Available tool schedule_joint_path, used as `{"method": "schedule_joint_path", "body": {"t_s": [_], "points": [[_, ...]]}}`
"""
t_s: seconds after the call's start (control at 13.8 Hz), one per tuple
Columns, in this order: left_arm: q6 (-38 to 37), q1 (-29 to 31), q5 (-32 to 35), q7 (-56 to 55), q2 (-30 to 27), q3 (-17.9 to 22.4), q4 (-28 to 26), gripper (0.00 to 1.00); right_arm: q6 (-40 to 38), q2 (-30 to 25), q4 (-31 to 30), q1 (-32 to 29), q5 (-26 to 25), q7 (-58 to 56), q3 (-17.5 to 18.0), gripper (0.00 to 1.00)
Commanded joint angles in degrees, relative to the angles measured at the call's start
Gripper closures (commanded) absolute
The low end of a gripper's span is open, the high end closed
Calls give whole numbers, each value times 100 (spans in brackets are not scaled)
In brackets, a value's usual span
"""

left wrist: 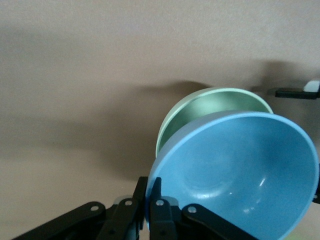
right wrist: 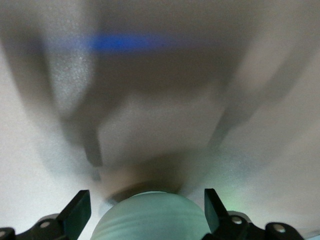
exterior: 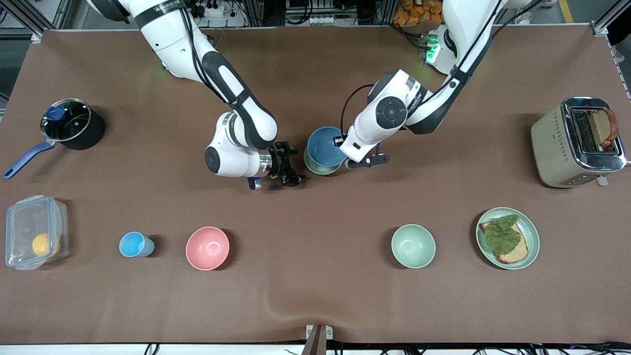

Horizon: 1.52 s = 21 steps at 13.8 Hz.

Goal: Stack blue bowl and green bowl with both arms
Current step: 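Lower the blue bowl into the green bowl with the left gripper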

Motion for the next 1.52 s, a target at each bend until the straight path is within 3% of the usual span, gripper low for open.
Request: {"method": "schedule_joint_path", "body": {"t_s": [0.0, 0.51, 0.8, 1.01, 1.09, 1.23, 1.3, 1.45], "points": [[19, -109, 191, -257, 110, 13, 126, 100, 49, 18, -3, 14, 175, -138, 18, 0], [204, -161, 287, -414, 399, 48, 337, 100, 49, 18, -3, 31, 175, -138, 18, 0], [213, -214, 822, -827, 707, 48, 557, 100, 41, 18, -3, 40, 175, -147, 9, 0], [230, -214, 859, -872, 734, 48, 566, 100, 41, 18, -3, 49, 175, -147, 18, 0], [230, -214, 850, -976, 734, 39, 601, 96, 41, 18, -3, 58, 175, -147, 9, 0], [230, -232, 902, -1144, 734, 39, 654, 8, 41, 18, -3, 67, 175, -147, 9, 0], [221, -336, 937, -1170, 690, 48, 654, 0, 41, 18, -3, 67, 175, -147, 9, 0], [169, -294, 938, -1179, 559, 39, 663, 0, 41, 18, -38, 67, 166, -155, 9, 0]]}}
